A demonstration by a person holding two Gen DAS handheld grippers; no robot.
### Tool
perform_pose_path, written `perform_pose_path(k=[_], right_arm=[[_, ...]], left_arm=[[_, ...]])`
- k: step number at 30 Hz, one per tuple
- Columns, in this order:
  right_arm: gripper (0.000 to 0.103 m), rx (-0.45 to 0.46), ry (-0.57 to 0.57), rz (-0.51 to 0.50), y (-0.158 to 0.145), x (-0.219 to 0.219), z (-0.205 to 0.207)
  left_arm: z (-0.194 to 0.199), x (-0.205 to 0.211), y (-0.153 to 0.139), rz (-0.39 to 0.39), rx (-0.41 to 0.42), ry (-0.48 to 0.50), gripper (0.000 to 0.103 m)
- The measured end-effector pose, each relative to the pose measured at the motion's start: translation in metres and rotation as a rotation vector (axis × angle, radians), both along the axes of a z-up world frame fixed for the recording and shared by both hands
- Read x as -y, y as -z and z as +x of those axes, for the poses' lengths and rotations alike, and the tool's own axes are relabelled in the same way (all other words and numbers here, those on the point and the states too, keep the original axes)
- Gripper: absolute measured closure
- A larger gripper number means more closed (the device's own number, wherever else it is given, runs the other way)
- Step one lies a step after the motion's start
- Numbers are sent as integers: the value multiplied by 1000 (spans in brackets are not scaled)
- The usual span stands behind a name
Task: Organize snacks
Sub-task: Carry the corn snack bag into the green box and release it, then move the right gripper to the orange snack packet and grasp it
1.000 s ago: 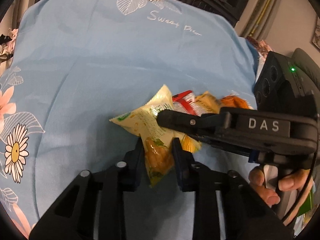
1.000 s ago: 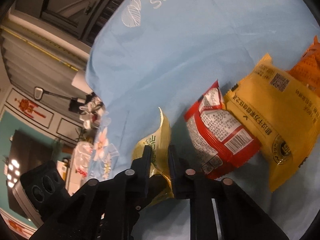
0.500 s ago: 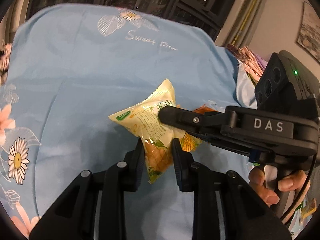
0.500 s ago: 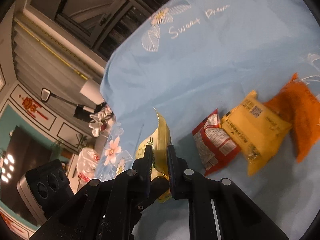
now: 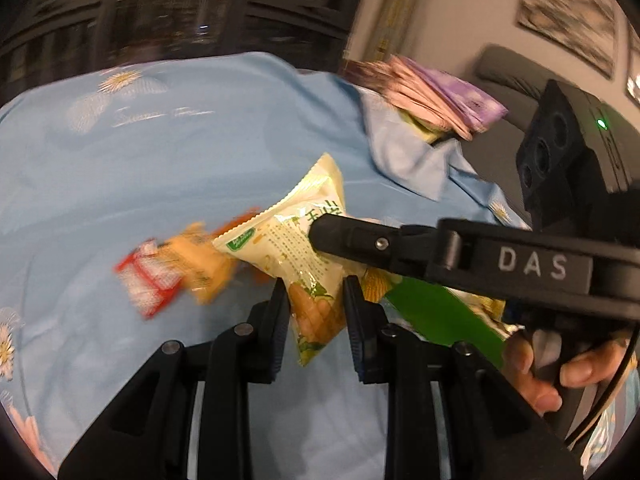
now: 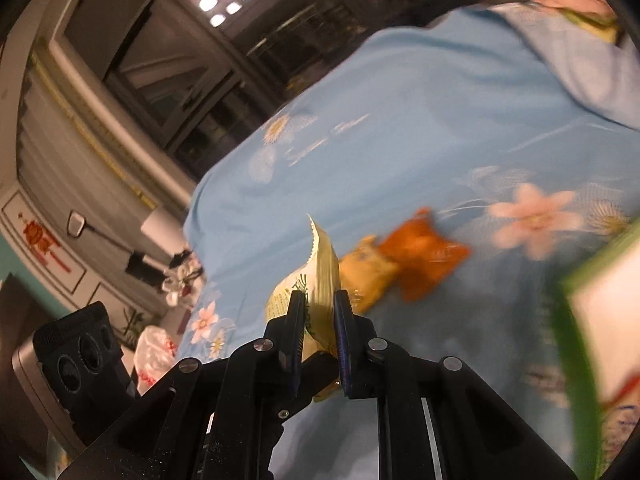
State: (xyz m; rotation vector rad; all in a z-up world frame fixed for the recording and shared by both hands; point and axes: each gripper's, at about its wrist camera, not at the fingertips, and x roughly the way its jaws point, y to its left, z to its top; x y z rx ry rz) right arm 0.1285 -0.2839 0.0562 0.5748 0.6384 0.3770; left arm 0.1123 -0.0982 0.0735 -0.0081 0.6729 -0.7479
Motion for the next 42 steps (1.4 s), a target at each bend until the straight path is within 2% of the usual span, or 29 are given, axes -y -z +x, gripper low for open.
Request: perform_pose_path(k=[3,8,12,16,19,22,29,30,31,32,33,34,35,36,38,39,42], right_arm=[[87,-8,69,51,5,42,-17],[87,45,207,78,7,106,-57],[87,42,346,150,24,154,-88],[87,21,466,146,34,180,-105],[86,-16,502,197,46,193,-109],[87,-6,494,241,50,197,-111],[86,-35,559,221,50,198,-116],[84,-40,565,232,51,198,-117],[75,-43,562,252,52,200,-117],[56,-36,554,274,52,200,-118],[43,-30,550,292,52,201,-119],[22,-23,550,327,53,201,-121],[15,-16,553,347,52,201,-124],[15,-6,560,352,50,201,-127],[14,12,583,310,43,198,-133],[13,15,605,289,40,196,-135],[12,-7,621,291,41,196,-134]], left_arm=[[-3,37,0,-25,-38,52,77],[-21,99,-6,-52,-40,144,77],[-40,156,1,-13,-39,259,77],[-46,193,10,10,-61,320,77],[-49,207,20,20,-85,317,77],[-47,205,22,2,-85,326,77],[-50,210,27,-11,-109,336,76],[-50,211,28,-6,-116,336,72],[-51,212,28,4,-119,331,60],[-51,213,29,15,-119,323,51],[-51,213,28,18,-111,309,23],[-51,211,28,23,-92,273,12],[-50,207,26,21,-76,241,5],[-49,204,25,-2,-73,230,0],[-46,193,18,-80,-90,229,0],[-44,189,15,-95,-97,214,0],[-47,185,9,-72,-56,189,0]])
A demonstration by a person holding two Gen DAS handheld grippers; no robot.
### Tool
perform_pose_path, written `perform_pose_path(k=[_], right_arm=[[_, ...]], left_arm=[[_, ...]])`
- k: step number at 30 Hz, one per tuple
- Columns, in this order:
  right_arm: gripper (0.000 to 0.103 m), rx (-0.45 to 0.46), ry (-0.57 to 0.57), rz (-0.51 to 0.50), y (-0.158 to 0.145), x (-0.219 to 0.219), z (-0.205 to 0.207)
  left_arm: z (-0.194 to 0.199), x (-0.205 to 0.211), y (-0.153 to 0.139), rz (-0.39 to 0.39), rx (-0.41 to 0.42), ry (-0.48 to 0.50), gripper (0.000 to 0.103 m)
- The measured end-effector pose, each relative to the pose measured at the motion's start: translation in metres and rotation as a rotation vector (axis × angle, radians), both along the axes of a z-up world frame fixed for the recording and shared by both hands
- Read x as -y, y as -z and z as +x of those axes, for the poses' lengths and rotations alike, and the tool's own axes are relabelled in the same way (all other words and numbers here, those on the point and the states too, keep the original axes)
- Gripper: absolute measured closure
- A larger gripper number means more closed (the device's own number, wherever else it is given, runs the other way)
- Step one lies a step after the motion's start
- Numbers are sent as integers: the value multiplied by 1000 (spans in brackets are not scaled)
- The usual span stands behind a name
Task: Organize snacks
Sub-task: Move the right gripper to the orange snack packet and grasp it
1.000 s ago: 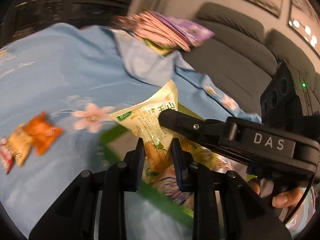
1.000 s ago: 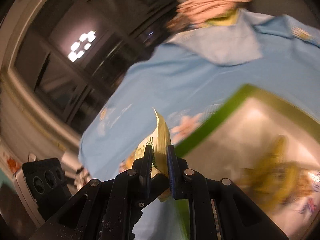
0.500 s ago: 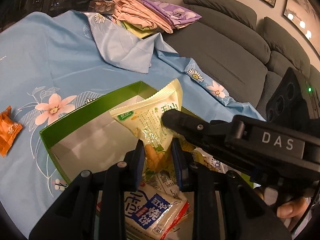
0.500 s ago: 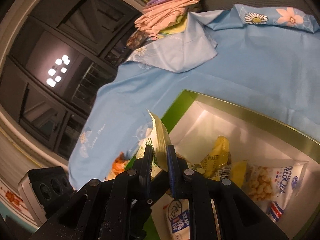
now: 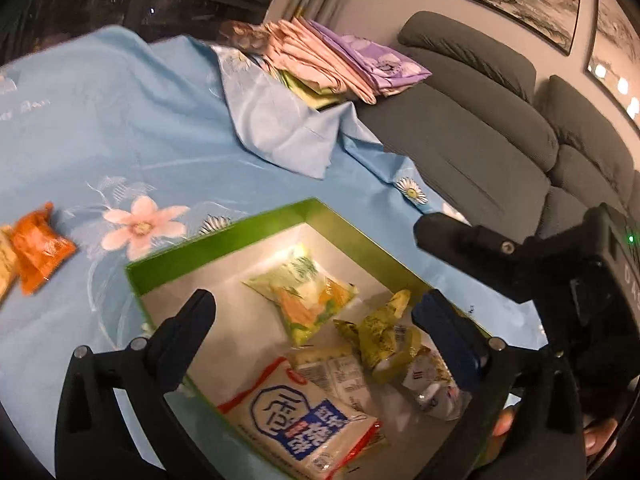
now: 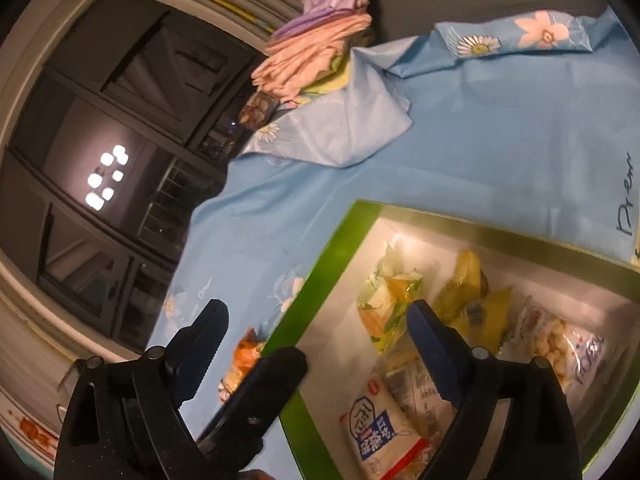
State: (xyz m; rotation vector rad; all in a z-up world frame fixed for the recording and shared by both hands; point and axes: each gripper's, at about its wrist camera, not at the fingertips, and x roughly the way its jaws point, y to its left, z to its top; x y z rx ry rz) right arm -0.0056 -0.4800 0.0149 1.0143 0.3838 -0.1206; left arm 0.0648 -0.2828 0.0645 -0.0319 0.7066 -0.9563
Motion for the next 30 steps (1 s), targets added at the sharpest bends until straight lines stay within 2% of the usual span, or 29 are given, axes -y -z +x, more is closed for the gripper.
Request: perform_pose_path(k=[3,8,14,21,23,27,30], right_arm=[[12,-7,-38,22,3,0,5],[12,-54,-10,-27,1,-5,8],[12,-50,-21,-54,-3,-12,10],[12,-51,-117,-76,-11,-44,34],[12,-52,-158,-109,-14,-63,44],[12,-23,-288,-98,-18,-101,67],[12,-25,-351,-129,-22,-125,83]], left_arm=[[-4,1,-2,36,42,2,0],[-1,-1,2,78,67,-66,0],[13,-20,2,81,68,-126,0],[33,-71,-1,83,48,-249,0],[39,-91,0,113,53,-295,0],[51,-138,-5,186,98,-468,0],[55,-176,-1,204,78,-501,0]])
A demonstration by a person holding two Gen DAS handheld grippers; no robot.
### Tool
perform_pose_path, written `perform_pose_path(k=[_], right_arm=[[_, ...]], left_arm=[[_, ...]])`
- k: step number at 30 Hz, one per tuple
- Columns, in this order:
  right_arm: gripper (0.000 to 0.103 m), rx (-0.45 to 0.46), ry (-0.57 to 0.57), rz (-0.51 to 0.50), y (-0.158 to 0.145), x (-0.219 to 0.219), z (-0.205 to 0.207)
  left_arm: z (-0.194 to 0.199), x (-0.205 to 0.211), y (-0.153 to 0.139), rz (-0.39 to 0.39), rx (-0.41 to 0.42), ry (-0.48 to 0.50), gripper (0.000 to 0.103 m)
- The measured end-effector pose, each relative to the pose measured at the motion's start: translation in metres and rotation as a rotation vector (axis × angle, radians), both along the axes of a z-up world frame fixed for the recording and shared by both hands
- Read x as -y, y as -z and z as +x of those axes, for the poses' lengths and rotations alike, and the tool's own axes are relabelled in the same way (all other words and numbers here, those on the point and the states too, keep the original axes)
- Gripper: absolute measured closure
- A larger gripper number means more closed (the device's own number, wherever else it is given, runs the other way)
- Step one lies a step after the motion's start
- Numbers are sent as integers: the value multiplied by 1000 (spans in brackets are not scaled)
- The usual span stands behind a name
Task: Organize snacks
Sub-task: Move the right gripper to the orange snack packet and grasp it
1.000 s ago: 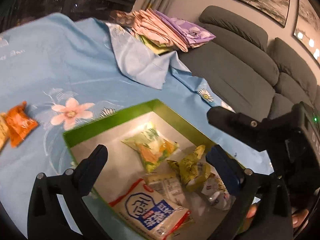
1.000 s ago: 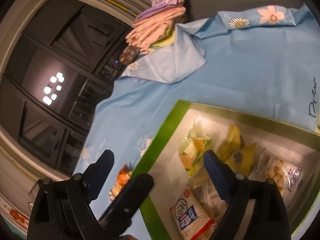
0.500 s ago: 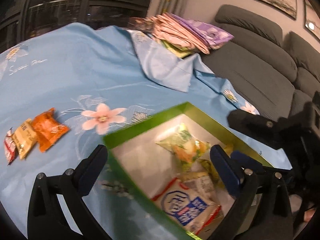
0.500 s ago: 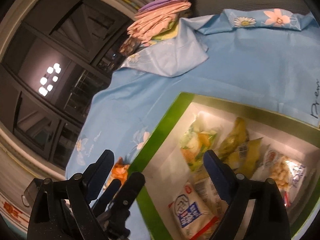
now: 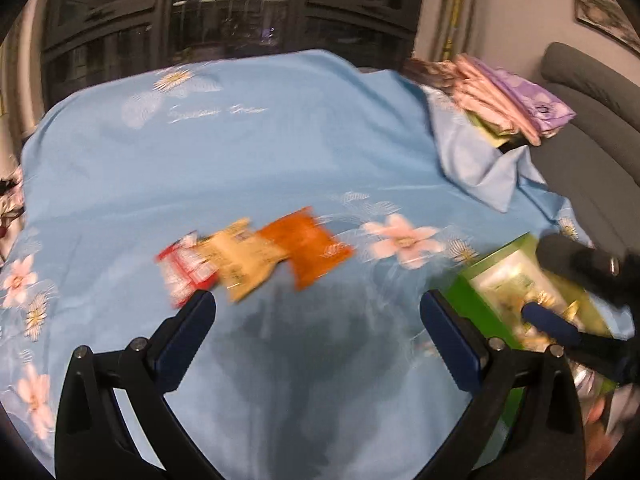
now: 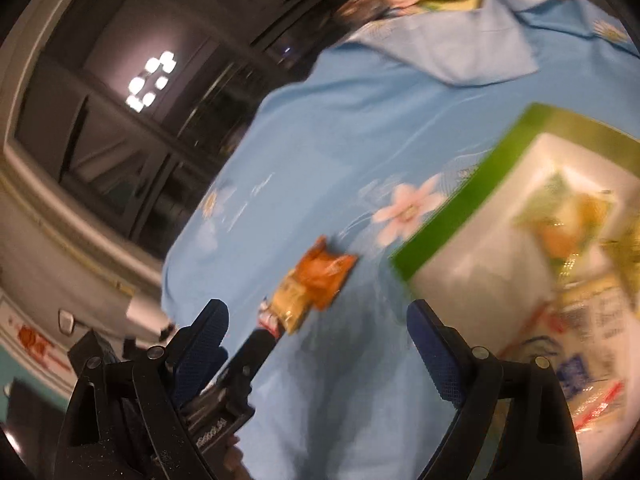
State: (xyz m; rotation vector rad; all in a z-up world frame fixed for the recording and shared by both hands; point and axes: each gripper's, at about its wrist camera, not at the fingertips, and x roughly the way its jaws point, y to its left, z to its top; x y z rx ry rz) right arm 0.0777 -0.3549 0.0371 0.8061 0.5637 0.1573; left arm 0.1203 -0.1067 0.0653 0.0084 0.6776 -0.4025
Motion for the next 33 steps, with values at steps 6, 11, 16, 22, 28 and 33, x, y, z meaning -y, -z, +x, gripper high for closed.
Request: perform_pose_path(k=[6,11,16,22,28,33], right_arm=[[12,-35,-68,-137,1,-46,49],[12,-114,-90,-355,5,-81,104],[12,-171,-96,-485,13,-95,148],[12,-279,-126,-559,32,-105,183],[27,-329,-113,-629,55,-111,204],[42,-306,-107,-583,53,-104,193]], left_arm=[[-1,-59,31,8,-43,-71,0],[-8,-96,47,-28,-100,-121,0],[-5,-125,46,-135,-91,-182,0],[3,-146,55,-271,-171,-193,0],[8,-149,61,-335,-207,-188,0],[10,-144,67,-283,-207,-195,0]])
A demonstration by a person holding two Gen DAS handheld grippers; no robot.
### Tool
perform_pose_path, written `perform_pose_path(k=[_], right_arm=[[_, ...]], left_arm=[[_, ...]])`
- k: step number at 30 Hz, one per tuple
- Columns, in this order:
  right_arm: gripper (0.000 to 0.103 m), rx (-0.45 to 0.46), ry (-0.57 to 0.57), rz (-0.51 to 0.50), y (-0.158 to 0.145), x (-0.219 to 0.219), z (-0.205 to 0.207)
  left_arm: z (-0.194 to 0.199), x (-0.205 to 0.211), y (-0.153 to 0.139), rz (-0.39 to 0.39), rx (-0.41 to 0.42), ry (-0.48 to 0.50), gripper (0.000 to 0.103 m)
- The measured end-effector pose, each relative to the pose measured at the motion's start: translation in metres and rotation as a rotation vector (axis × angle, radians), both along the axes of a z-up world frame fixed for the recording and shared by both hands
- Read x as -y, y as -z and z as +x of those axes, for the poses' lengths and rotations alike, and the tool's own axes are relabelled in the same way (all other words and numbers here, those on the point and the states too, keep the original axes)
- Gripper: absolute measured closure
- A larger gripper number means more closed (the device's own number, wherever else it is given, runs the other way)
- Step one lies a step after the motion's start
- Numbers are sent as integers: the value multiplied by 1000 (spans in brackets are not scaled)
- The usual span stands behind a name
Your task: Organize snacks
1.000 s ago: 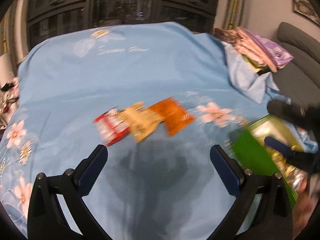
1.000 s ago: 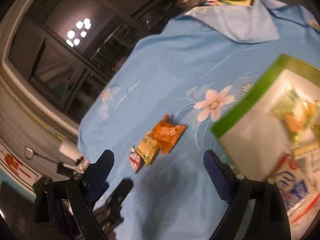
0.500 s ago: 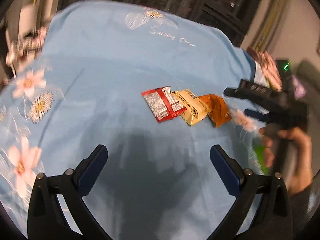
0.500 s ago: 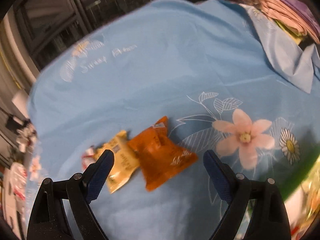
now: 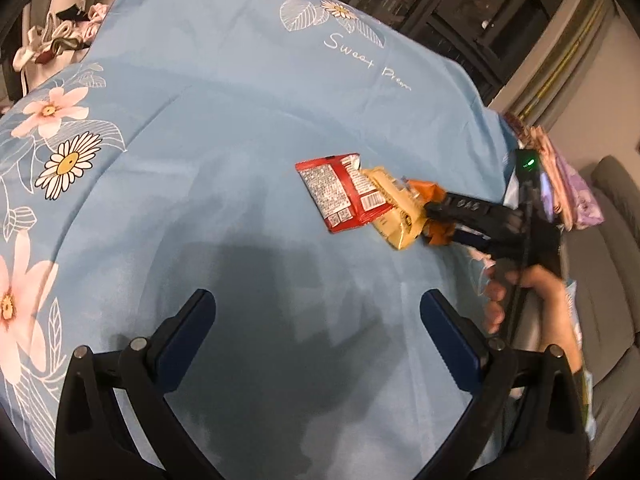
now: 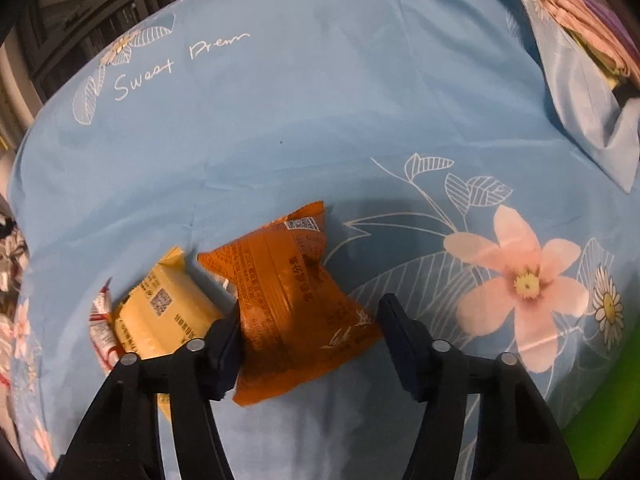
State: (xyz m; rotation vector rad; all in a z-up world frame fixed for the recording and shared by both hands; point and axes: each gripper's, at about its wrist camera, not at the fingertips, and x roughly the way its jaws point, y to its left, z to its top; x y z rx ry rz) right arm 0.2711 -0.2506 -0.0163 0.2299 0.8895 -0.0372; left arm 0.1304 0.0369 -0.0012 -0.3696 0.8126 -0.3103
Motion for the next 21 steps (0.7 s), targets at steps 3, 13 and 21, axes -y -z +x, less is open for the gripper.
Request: perform_pose_path(k=[3,13,21], right_arm=[[69,35,-14,70,-12,5,-11],[70,60,-79,202,-19,23,-54],[70,129,-209,145,-56,6,-113]], left_arm=[[1,6,0,10,6,29,0],[-3,11,-3,28,31,31,0],[-7,12,-8,56,51,28,0]])
